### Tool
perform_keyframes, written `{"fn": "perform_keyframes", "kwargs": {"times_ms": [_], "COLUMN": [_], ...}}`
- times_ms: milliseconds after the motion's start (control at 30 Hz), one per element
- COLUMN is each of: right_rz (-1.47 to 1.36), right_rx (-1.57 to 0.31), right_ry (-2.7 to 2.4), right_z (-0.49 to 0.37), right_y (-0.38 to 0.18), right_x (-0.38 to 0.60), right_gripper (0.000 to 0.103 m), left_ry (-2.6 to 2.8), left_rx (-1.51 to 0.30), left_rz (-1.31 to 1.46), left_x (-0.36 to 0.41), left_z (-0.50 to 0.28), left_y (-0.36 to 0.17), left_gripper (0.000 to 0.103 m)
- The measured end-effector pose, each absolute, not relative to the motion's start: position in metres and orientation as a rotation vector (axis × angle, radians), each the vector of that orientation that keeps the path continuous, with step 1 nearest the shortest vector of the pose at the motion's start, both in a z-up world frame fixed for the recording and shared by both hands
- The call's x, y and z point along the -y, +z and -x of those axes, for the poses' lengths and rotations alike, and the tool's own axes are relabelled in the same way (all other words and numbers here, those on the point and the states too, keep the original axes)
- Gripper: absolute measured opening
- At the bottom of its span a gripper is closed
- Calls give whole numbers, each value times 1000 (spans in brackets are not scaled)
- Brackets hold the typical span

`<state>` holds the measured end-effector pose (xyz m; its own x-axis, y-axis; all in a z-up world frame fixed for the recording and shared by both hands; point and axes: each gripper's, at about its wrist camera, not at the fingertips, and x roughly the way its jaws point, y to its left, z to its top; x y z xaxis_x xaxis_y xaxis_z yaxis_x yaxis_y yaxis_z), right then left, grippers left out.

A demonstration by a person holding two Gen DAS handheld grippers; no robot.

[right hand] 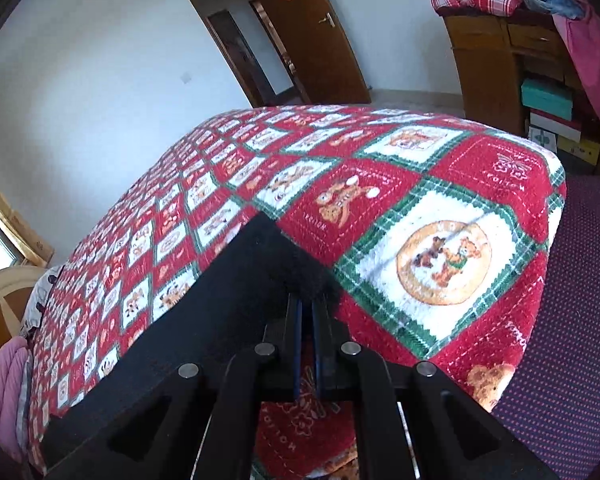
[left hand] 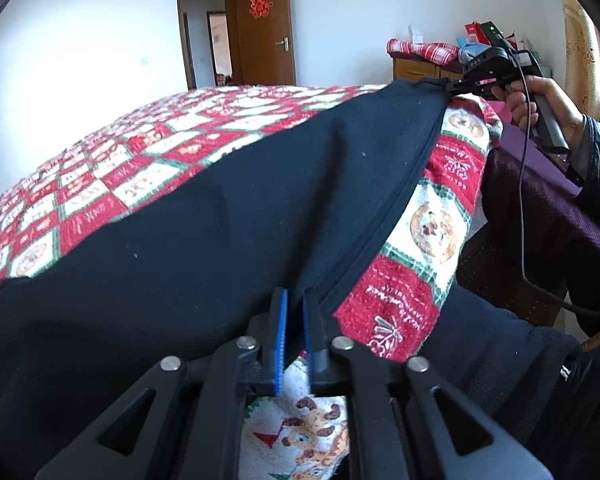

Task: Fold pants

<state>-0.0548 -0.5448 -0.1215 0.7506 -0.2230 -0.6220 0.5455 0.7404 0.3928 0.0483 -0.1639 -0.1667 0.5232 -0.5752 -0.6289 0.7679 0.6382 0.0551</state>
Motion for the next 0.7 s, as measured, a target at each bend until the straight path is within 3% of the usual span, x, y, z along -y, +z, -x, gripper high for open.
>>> {"fn": "perform_keyframes", "kwargs": {"times_ms": [33, 100, 133, 333, 467, 700], "right_rz": [-595, -552, -516, -381, -278, -1], "right_rx": [-574, -552, -539, -453, -570, -926], "right_ry": [-450, -491, -538, -494, -217, 50], "right_z": [56, 59, 62, 65, 30, -7], "right_y": [-118, -109, -103, -68, -86, -168], "right_x": [544, 539, 536, 485, 408, 300], "right_gripper": [8, 20, 26, 27, 28, 28], "left_ry": [-818, -792, -790, -764, -797, -819], "left_rx": [-600, -540, -519, -567, -625, -604], "left_rz": [-344, -321, -310, -288, -299, -335], "left_x": [163, 157, 155, 156, 158, 154], "left_z": [-48, -44, -42, -56, -60, -49], "left_y": [-165, -159, -157, -172, -184, -178], "left_gripper": [33, 69, 71, 71, 71, 71]}}
